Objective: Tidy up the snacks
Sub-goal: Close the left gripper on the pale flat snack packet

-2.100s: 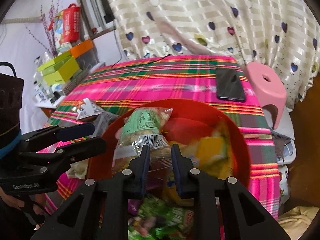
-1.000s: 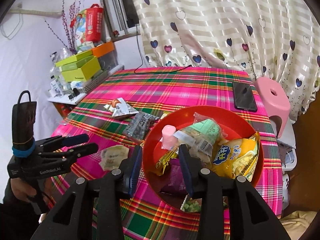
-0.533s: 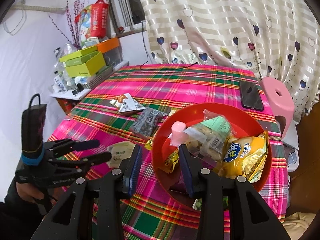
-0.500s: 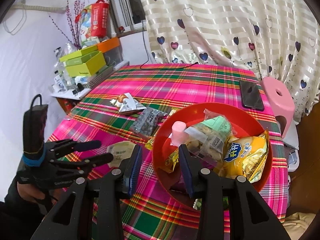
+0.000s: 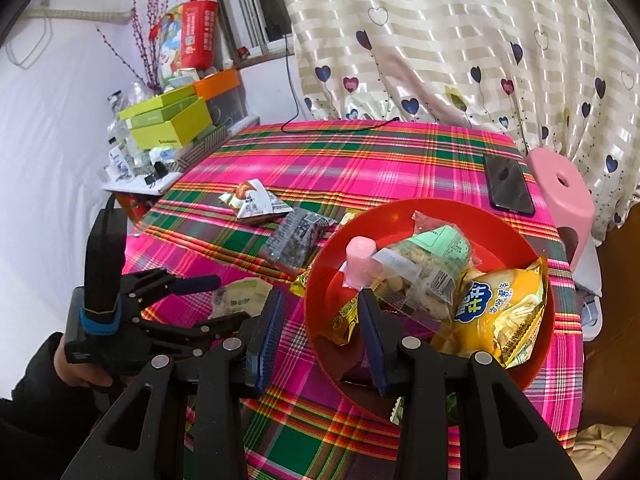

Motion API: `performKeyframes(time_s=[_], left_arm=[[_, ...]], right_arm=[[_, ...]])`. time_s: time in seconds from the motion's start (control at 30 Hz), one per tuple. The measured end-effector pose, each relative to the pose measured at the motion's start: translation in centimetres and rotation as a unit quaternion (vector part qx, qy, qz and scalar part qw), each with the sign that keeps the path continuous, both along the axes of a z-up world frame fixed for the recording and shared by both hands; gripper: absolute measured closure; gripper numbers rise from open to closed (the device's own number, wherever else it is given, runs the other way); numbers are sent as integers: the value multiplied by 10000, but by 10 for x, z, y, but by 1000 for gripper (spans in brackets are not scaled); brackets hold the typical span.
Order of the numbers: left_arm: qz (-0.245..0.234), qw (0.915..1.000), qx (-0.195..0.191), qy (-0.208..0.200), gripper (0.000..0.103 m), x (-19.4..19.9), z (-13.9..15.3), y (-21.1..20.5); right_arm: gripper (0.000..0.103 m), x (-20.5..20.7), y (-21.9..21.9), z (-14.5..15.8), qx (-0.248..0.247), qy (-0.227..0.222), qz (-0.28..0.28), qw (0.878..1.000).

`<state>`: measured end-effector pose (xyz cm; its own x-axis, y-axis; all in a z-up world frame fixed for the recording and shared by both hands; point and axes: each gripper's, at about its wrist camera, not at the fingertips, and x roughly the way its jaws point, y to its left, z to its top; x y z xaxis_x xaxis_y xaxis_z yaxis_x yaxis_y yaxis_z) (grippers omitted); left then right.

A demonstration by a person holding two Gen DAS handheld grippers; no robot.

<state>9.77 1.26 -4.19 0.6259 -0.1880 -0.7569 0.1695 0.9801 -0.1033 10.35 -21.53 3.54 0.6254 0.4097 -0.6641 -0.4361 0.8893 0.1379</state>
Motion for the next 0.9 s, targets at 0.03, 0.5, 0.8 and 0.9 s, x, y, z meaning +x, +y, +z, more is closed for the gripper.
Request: performKeyframes(time_s=[0.03, 0.5, 0.8, 0.9], left_arm=[[-42, 10000, 12, -1, 33, 2, -1, 0], [-165, 9988, 437, 150, 28, 8, -15, -20], [287, 9988, 378, 106, 47, 2, -12, -12], [382, 9990, 210, 84, 48, -2, -12, -6]], right_arm=[[67, 1, 0, -1, 4, 10, -6, 10000], [67, 6, 0, -5, 41, 64, 7, 10000], [67, 8, 3, -1, 39, 7, 20, 10000], [67, 11, 6, 1, 53, 3, 19, 10000]])
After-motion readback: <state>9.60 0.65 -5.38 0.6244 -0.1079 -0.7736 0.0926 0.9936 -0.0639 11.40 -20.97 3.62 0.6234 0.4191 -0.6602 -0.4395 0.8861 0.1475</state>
